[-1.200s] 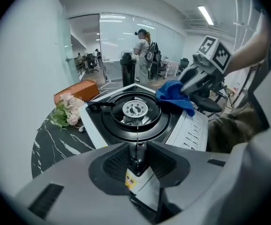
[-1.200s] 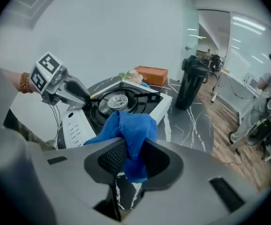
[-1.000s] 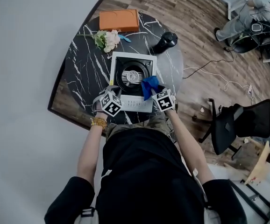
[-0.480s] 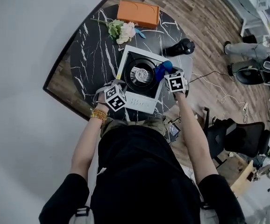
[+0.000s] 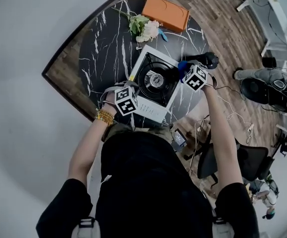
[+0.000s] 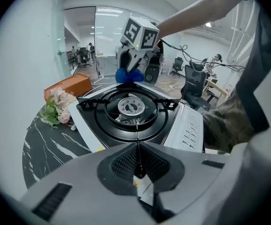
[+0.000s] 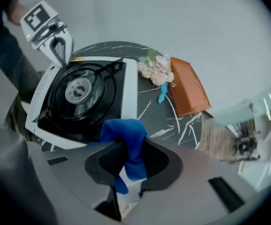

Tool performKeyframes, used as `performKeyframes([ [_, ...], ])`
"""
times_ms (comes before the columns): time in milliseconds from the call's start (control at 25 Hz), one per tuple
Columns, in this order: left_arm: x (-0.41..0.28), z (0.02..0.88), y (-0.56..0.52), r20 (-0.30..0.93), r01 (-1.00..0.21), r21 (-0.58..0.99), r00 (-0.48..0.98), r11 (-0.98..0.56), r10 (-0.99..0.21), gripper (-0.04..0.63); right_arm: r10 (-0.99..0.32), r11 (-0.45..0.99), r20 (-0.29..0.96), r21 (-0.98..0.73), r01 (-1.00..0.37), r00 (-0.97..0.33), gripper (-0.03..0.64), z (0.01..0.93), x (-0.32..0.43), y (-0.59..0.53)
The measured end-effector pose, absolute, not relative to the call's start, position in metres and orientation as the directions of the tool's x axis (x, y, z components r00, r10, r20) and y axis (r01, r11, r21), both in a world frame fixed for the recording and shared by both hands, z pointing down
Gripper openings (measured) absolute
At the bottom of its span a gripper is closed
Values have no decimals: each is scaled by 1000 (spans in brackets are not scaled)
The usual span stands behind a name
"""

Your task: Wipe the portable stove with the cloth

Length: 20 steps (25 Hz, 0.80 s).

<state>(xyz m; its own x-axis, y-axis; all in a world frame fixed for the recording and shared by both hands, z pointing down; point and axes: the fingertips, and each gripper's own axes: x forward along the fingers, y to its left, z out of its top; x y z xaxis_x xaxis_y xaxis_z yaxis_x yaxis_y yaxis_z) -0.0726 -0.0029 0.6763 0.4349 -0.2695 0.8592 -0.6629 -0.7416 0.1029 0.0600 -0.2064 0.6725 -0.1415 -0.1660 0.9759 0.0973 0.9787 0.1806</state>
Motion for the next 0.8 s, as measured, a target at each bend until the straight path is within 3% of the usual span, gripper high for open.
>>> performKeyframes([
  [120, -72, 674, -3, 847, -666, 135, 461, -733, -263, 11, -149, 931, 984, 174, 322, -103, 74, 677, 43, -200],
  [280, -73, 674, -4, 841, -659, 144, 474, -738, -259, 11, -182, 910, 978, 206, 360, -100, 67, 683, 5, -191],
  [400, -72, 675, -3, 836, -659, 152, 483, -737, -260, 11, -193, 933, 970, 229, 278, -149, 67, 681, -26, -188],
  [600, -73, 675, -3, 831, -661, 162, 492, -733, -260, 11, -103, 994, 952, 93, -50, -287, 67, 672, -79, -194],
  [800, -76, 674, -2, 827, -664, 159, 494, -731, -269, 11, -38, 992, 929, -9, -126, -368, 69, 671, -112, -198],
])
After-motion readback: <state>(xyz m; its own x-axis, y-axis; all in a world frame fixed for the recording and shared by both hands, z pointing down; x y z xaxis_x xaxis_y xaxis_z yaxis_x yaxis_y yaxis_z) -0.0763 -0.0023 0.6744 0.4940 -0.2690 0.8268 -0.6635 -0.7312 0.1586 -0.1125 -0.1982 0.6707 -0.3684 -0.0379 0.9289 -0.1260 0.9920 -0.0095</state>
